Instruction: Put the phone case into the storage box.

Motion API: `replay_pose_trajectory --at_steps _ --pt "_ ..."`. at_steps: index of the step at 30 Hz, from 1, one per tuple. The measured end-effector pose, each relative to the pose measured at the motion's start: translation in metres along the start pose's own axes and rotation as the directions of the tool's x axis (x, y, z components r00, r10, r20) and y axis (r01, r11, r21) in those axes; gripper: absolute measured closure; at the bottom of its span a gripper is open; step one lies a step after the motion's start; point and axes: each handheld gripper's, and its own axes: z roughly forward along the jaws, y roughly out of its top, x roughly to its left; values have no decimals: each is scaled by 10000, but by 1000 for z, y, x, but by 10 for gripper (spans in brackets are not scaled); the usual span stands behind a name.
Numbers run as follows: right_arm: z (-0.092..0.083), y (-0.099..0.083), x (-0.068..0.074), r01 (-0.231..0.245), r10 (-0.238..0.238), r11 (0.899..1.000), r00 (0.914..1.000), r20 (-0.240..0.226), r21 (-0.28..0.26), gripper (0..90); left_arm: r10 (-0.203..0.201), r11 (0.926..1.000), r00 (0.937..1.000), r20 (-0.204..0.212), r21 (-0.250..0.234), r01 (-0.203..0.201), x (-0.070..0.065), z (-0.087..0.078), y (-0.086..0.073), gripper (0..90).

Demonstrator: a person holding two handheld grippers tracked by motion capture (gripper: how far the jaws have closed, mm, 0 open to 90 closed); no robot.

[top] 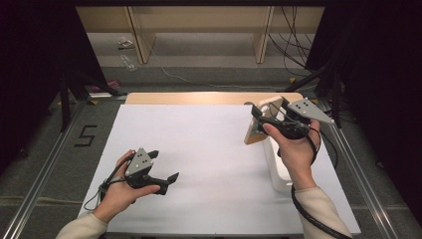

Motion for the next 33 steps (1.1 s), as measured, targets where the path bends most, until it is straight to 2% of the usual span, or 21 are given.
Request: replay_pose_trajectory --at_steps 33 --pt "-6 3 -16 -110 107 9999 9978 653 41 119 -20 10000 10000 12 -12 20 1 0 0 34"
